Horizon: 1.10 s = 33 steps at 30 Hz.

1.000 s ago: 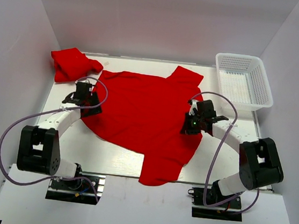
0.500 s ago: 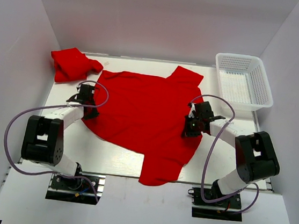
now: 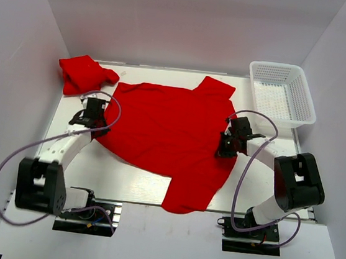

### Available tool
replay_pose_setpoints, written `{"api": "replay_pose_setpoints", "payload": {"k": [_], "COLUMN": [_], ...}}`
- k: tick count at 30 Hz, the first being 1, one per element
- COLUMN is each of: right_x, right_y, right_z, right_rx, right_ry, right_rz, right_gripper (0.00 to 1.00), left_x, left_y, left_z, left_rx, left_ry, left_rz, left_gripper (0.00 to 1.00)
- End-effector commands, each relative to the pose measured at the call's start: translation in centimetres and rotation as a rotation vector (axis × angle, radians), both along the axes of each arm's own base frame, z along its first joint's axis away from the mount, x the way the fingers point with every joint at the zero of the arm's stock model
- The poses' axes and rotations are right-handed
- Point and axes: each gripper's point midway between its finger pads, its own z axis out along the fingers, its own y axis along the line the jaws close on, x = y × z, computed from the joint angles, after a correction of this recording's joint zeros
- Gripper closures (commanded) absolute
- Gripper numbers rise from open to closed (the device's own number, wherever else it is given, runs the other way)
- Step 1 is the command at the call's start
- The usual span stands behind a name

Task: Fold and stack the t-shirts
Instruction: Flatten out the tshirt

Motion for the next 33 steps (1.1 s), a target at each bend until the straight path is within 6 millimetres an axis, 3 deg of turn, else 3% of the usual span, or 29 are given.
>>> {"api": "replay_pose_setpoints", "payload": {"k": [1, 4, 10, 14, 15, 16, 17, 18, 20, 21, 22, 23, 24, 25, 26, 29, 31, 33], "right_x": [-1.1, -0.5, 0.8, 1.2, 1.0, 1.1, 1.1, 1.2, 1.5, 1.6, 1.6, 1.9, 1.5, 1.2, 0.9, -1.6, -4.3, -7.0], "right_y": [-3.3, -4.1, -4.2, -4.3, -4.2, -4.0, -3.4, -3.0, -2.2, -1.9, -1.6, -1.6, -1.2, -0.9, -0.4, 1.0, 1.7, 1.9], "right_z": [-1.5, -1.2, -0.3, 0.2, 0.3, 0.8, 1.5, 2.6, 5.1, 6.0, 6.7, 9.0, 9.7, 10.3, 11.5, 11.8, 9.6, 7.2], "right_rx": [-0.104, -0.121, -0.100, -0.098, -0.098, -0.086, -0.068, -0.043, -0.007, 0.011, 0.017, 0.033, 0.048, 0.057, 0.085, 0.144, 0.163, 0.171], "right_ry": [0.054, 0.050, 0.032, 0.014, 0.020, 0.009, -0.002, -0.030, -0.114, -0.141, -0.163, -0.237, -0.253, -0.263, -0.288, -0.255, -0.168, -0.076], "right_rz": [-0.081, -0.100, -0.101, -0.102, -0.092, -0.071, -0.054, -0.027, 0.024, 0.042, 0.055, 0.062, 0.091, 0.101, 0.115, 0.156, 0.173, 0.175], "right_gripper": [1.00, 1.00, 1.00, 1.00, 0.98, 0.90, 0.84, 0.65, 0.51, 0.50, 0.49, 0.49, 0.49, 0.51, 0.55, 0.80, 1.00, 1.00], "left_x": [-2.0, -4.4, -11.0, -11.6, -11.8, -11.4, -10.6, -10.1, -6.9, -6.1, -3.7, -2.8, -2.0, -0.3, 0.5, 3.1, 4.8, 6.2], "left_y": [2.0, 3.2, 3.3, 2.3, 2.3, 2.3, 2.3, 2.4, 1.4, 1.2, 0.7, 0.2, -0.1, -0.6, -0.6, -1.6, -2.5, -3.0], "left_z": [3.1, 3.6, -0.4, 0.6, 0.9, 1.3, 2.1, 2.8, 5.4, 6.0, 7.3, 7.6, 7.8, 8.9, 8.0, 8.4, 8.0, 7.5], "left_rx": [0.033, 0.065, -0.006, -0.098, -0.105, -0.107, -0.104, -0.091, -0.112, -0.091, -0.091, -0.098, -0.095, -0.077, -0.067, -0.091, -0.123, -0.138], "left_ry": [-0.077, -0.098, 0.010, -0.061, -0.065, -0.087, -0.119, -0.134, -0.224, -0.226, -0.266, -0.262, -0.262, -0.301, -0.269, -0.313, -0.334, -0.341], "left_rz": [0.116, 0.194, 0.373, 0.432, 0.443, 0.433, 0.410, 0.381, 0.276, 0.213, 0.158, 0.118, 0.093, 0.027, 0.020, -0.032, -0.062, -0.076], "left_gripper": [1.00, 1.00, 1.00, 0.91, 0.82, 0.51, 0.47, 0.44, 0.39, 0.39, 0.39, 0.39, 0.41, 0.43, 0.48, 0.60, 0.69, 0.85]}}
